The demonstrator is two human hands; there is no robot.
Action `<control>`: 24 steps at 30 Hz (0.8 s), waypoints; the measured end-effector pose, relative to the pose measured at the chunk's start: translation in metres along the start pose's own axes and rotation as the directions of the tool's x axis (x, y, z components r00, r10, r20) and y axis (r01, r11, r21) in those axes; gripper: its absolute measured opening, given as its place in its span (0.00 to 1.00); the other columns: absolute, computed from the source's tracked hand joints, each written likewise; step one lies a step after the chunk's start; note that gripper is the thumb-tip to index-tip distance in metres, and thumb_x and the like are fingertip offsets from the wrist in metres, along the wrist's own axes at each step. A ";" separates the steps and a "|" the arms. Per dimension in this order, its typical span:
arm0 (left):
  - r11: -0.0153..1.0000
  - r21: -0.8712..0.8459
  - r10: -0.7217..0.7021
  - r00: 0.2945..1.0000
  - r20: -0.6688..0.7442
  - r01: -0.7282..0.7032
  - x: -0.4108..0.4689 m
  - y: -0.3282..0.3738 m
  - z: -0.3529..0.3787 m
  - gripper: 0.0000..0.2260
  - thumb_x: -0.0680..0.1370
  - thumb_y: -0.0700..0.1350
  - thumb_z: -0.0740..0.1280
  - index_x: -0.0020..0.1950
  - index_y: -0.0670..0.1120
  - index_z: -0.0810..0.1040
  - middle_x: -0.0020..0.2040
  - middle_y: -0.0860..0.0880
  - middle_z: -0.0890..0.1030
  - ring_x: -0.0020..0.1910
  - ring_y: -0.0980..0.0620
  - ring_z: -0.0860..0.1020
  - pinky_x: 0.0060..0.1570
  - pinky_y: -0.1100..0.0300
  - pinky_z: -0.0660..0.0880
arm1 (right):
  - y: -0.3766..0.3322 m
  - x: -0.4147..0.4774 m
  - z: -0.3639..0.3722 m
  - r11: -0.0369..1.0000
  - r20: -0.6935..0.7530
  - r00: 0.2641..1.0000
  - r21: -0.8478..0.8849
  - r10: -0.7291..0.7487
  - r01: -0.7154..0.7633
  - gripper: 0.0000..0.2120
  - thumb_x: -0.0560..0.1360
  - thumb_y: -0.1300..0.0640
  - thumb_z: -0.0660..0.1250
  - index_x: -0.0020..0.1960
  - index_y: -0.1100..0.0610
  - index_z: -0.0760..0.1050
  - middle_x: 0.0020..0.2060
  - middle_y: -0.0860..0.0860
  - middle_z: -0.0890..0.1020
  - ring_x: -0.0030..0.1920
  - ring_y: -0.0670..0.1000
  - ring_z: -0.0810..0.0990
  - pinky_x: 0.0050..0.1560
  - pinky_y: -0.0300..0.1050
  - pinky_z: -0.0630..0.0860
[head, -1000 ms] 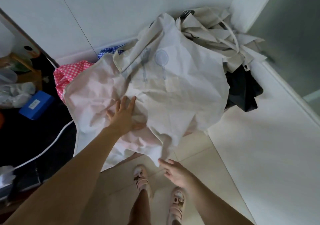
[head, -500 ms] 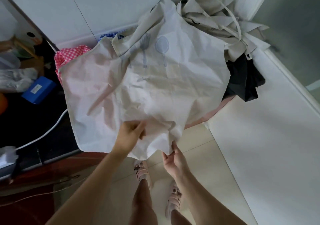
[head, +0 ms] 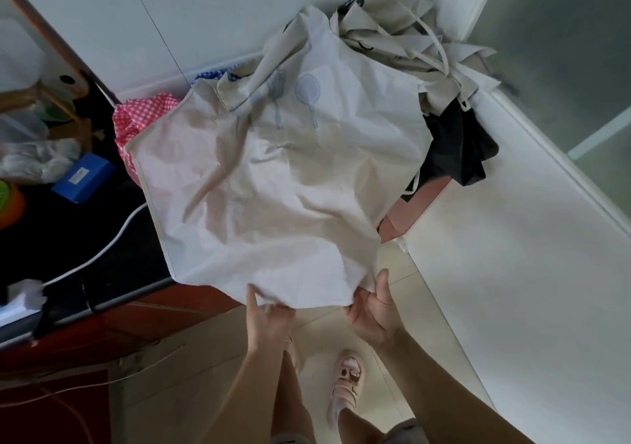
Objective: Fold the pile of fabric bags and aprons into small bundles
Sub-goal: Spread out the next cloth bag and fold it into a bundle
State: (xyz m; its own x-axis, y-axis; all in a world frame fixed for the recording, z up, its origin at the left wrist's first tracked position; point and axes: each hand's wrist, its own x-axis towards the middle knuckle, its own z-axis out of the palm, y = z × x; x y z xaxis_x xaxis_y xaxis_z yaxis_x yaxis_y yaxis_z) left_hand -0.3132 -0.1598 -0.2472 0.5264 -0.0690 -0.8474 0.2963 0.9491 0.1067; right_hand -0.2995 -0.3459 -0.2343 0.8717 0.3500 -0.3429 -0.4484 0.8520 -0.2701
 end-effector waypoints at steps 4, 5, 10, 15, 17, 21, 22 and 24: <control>0.992 -0.046 0.122 0.991 0.046 -0.120 -0.010 0.013 0.014 0.19 0.75 0.48 0.69 0.65 0.45 0.76 0.63 0.48 0.79 0.65 0.46 0.75 0.69 0.50 0.67 | -0.008 -0.001 0.004 0.994 -0.054 0.993 0.058 0.100 -0.097 0.25 0.75 0.47 0.69 0.67 0.57 0.72 0.62 0.54 0.79 0.61 0.51 0.78 0.66 0.42 0.67; 0.988 -0.050 0.147 0.989 0.032 -0.145 -0.019 0.018 0.019 0.20 0.75 0.49 0.69 0.66 0.45 0.76 0.64 0.46 0.78 0.64 0.45 0.76 0.69 0.49 0.67 | -0.012 -0.001 0.007 0.990 -0.118 0.990 0.122 0.083 -0.068 0.25 0.71 0.48 0.74 0.64 0.57 0.75 0.58 0.54 0.81 0.57 0.51 0.80 0.63 0.42 0.70; 0.934 -0.097 0.317 0.924 -0.214 -0.343 -0.053 0.025 0.017 0.11 0.78 0.51 0.63 0.52 0.48 0.81 0.50 0.44 0.82 0.52 0.43 0.76 0.65 0.46 0.68 | -0.060 0.010 -0.023 0.956 -0.505 0.853 0.162 -0.131 0.243 0.36 0.52 0.60 0.84 0.58 0.59 0.77 0.49 0.54 0.85 0.47 0.52 0.85 0.45 0.48 0.81; 0.894 -0.032 0.400 0.830 -0.390 -0.446 -0.059 0.030 -0.013 0.01 0.77 0.44 0.66 0.45 0.49 0.76 0.39 0.51 0.79 0.44 0.52 0.79 0.49 0.61 0.76 | -0.077 0.005 -0.034 0.992 -0.511 0.859 0.120 0.020 0.048 0.39 0.41 0.63 0.86 0.52 0.59 0.81 0.50 0.53 0.84 0.52 0.49 0.83 0.56 0.46 0.78; 0.906 0.092 0.404 0.779 -0.480 -0.413 -0.055 0.030 -0.025 0.08 0.75 0.42 0.68 0.39 0.49 0.70 0.35 0.52 0.72 0.32 0.55 0.72 0.38 0.65 0.73 | -0.072 -0.002 -0.035 0.996 -0.553 0.831 0.089 0.057 -0.010 0.26 0.59 0.61 0.80 0.56 0.56 0.80 0.51 0.51 0.84 0.52 0.49 0.83 0.57 0.45 0.78; 0.892 0.093 0.408 0.698 -0.588 -0.443 -0.064 0.029 -0.035 0.05 0.78 0.47 0.63 0.51 0.46 0.73 0.40 0.49 0.74 0.36 0.51 0.74 0.34 0.61 0.70 | -0.063 -0.019 -0.027 0.999 -0.642 0.766 0.019 0.039 -0.035 0.09 0.76 0.69 0.62 0.52 0.59 0.75 0.39 0.50 0.80 0.44 0.49 0.79 0.42 0.35 0.75; 0.838 0.140 0.506 0.656 -0.560 -0.527 -0.061 0.030 -0.036 0.12 0.80 0.49 0.58 0.58 0.44 0.73 0.48 0.45 0.77 0.45 0.46 0.78 0.41 0.58 0.72 | -0.064 -0.022 -0.024 0.995 -0.676 0.737 0.059 -0.019 0.080 0.08 0.76 0.70 0.61 0.49 0.58 0.73 0.38 0.50 0.77 0.42 0.49 0.77 0.39 0.32 0.72; 0.793 0.266 0.597 0.614 -0.516 -0.548 -0.063 0.034 -0.025 0.21 0.81 0.51 0.52 0.68 0.40 0.69 0.64 0.40 0.74 0.61 0.39 0.75 0.54 0.52 0.73 | -0.067 -0.025 -0.011 0.966 -0.728 0.666 0.017 -0.165 0.257 0.06 0.77 0.66 0.62 0.45 0.56 0.73 0.34 0.50 0.78 0.35 0.47 0.77 0.34 0.33 0.73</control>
State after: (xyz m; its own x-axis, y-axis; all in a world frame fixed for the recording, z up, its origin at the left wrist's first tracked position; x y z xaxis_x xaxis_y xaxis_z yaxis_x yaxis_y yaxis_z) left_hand -0.3567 -0.1156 -0.2031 0.0895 0.6830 -0.7249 0.1589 0.7087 0.6874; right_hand -0.2933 -0.4159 -0.2171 0.5104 -0.1904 -0.8386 -0.2059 0.9198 -0.3342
